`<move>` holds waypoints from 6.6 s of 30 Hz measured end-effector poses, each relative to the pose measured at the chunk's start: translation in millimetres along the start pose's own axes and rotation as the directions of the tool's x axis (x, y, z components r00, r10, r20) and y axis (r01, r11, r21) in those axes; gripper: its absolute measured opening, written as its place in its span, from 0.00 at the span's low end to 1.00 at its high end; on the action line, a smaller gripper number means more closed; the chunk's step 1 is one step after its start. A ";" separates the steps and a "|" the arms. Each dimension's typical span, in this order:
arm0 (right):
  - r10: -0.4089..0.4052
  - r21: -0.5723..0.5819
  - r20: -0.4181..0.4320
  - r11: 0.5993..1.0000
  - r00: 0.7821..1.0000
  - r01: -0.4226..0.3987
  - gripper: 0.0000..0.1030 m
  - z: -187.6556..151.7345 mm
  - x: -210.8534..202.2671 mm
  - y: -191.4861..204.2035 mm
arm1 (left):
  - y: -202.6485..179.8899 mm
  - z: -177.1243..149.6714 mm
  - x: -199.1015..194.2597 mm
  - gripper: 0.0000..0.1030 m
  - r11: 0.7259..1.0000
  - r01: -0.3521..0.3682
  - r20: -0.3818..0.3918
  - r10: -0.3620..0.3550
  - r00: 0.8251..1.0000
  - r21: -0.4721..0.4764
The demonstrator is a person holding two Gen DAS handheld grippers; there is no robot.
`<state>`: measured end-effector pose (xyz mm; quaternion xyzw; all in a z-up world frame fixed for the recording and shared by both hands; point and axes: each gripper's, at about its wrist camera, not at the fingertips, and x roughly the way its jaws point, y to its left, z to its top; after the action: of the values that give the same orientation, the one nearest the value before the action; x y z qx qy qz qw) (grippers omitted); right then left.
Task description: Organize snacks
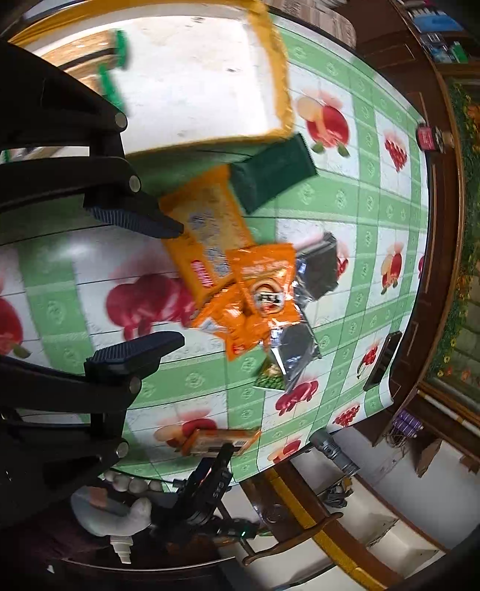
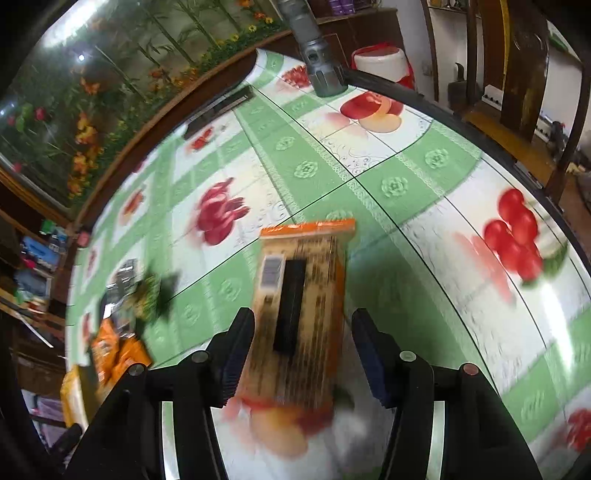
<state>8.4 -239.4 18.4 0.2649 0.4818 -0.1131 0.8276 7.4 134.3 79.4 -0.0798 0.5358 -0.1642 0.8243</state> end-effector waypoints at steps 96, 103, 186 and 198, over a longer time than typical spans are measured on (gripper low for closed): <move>0.024 -0.332 -0.059 0.942 0.998 -0.042 0.54 -101.2 -51.5 56.5 | -52.2 -40.0 -16.7 0.69 0.988 0.015 0.023 -0.019 1.000 0.156; 0.082 -0.354 -0.048 0.930 0.995 -0.094 0.54 -100.7 -65.3 72.3 | -33.4 -35.6 -42.6 0.69 0.996 -0.003 0.092 -0.006 0.996 0.090; 0.375 -0.268 -0.099 0.882 0.922 -0.388 0.59 -78.0 -102.3 104.0 | -55.1 -16.5 -93.2 0.68 0.995 0.080 0.179 -0.068 0.981 -0.059; 0.382 -0.242 -0.094 0.887 0.920 -0.393 0.59 -72.1 -107.3 67.5 | -87.9 -26.7 -80.2 0.68 0.995 0.086 0.156 -0.077 0.985 -0.051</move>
<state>-69.7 -150.9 104.1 0.2489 0.4479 0.1232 0.8499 -63.0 82.0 164.2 -0.1377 0.4712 -0.1756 0.8533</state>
